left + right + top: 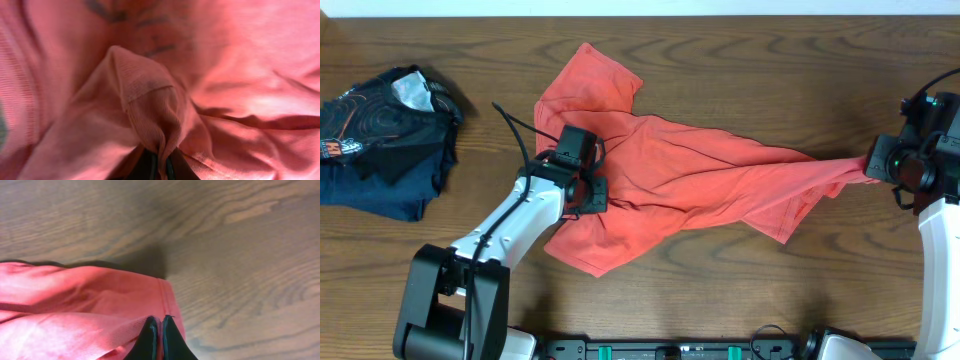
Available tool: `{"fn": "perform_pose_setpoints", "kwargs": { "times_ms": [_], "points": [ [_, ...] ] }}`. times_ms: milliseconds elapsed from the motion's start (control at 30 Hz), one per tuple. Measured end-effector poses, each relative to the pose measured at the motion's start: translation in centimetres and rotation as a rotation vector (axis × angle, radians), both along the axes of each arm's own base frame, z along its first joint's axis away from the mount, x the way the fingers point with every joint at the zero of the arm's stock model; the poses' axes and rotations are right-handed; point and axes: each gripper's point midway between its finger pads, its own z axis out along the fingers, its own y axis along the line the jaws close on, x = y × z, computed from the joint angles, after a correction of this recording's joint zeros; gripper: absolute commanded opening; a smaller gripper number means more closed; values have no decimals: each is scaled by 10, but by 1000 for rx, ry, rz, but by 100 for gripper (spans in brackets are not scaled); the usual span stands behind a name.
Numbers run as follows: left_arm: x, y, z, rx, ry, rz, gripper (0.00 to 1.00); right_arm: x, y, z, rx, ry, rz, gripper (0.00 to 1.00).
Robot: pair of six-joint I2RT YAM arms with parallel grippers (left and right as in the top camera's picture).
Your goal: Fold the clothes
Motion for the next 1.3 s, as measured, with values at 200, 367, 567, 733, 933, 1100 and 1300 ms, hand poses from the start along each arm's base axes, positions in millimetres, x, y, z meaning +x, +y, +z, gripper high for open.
{"fn": "perform_pose_setpoints", "kwargs": {
  "times_ms": [200,367,567,733,933,1100,1300],
  "points": [
    [2,11,-1,29,-2,26,13,-3,-8,0,-33,13,-32,1],
    [0,12,-1,32,6,28,13,-4,-10,0,-44,17,-40,1],
    [-1,13,6,31,-5,29,13,-5,-10,0,-47,18,-42,1],
    [-4,10,8,10,2,23,6,-5,-10,0,-47,18,-42,1],
    [-11,9,7,5,34,19,6,-5,-10,0,-47,20,-42,1],
    [-11,9,7,5,35,19,6,-5,-10,0,-46,21,-42,1],
    [-14,10,14,3,29,19,6,-5,-9,0,-43,20,-40,1]
  ]
}}
